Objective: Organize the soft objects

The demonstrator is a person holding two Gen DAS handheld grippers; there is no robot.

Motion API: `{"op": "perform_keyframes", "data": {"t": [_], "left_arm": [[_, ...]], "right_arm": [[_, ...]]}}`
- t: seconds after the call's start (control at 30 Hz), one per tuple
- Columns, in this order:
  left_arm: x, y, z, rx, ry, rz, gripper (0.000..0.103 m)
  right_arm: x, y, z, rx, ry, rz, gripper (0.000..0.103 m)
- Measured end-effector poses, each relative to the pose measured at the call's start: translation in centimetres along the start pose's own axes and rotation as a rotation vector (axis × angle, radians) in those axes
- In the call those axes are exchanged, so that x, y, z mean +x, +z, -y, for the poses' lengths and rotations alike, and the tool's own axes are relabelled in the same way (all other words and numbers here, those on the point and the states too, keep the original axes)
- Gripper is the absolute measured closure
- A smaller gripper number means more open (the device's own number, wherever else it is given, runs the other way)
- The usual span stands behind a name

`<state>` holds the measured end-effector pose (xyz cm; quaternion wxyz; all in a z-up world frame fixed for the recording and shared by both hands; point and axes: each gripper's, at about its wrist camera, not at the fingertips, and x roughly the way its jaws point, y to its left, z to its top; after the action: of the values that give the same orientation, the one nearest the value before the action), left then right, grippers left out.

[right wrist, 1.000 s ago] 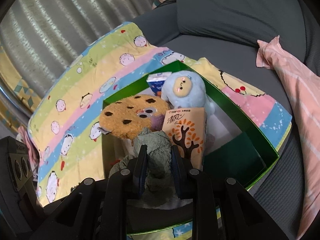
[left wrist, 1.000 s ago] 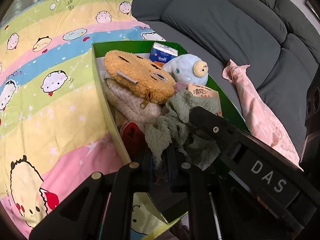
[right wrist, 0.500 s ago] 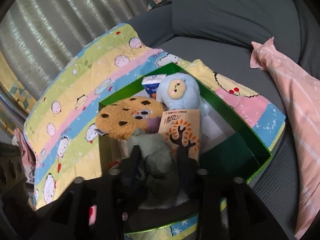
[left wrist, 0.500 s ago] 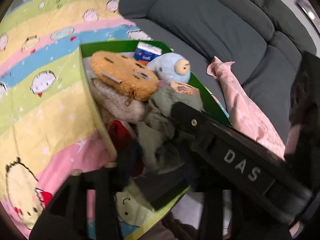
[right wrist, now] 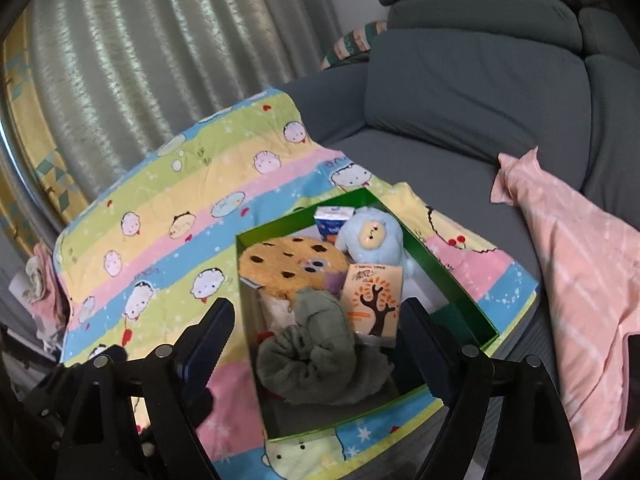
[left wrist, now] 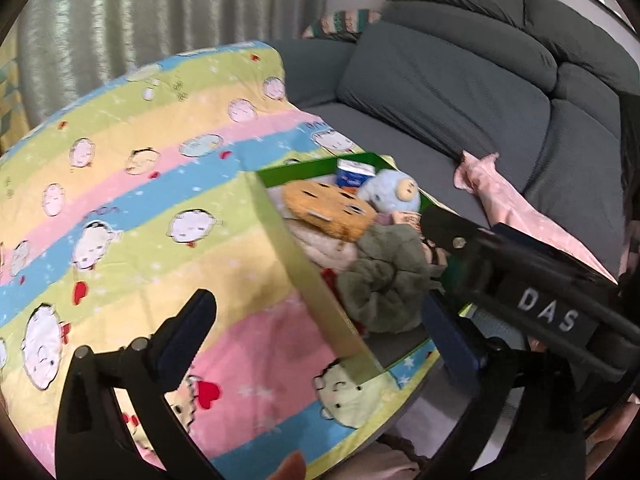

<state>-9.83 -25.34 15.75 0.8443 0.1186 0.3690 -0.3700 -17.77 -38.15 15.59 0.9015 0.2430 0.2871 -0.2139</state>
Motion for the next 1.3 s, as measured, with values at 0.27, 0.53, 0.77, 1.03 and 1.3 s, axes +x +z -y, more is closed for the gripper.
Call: {"op": "perform_keyframes", "data": {"t": [0.27,0.53,0.77,1.03,1.3], "left_arm": [[-4.1,-0.9,-2.7,-0.059,0.038,0.068,0.001],[-6.6,-1.7,-3.8,-0.088,0.081,0.111,0.001],[-8.6,-2.4,-3.3,-0.073,0.078,0.145,0.001],[-9.5,-2.8,-3.3,-0.066,0.056,0.163,0.001],[-9.4,-3.1,-3.2,-0.065,0.037,0.146,0.001]], "right_arm": [[-2.8,-0.2,-1.7,-0.037,-0.047,0.062,0.018],[-4.6,-0.4,-2.3,-0.015,-0.066,0.094,0.018],[-5.7,-0.6,-2.1,0.018,-0.085,0.095,0.018],[-6.4,-0.4,-1.7,0.046,-0.096,0.094,0.018],[-7.0,-0.7,-2.1,0.038,-0.101,0.109,0.018]]}}
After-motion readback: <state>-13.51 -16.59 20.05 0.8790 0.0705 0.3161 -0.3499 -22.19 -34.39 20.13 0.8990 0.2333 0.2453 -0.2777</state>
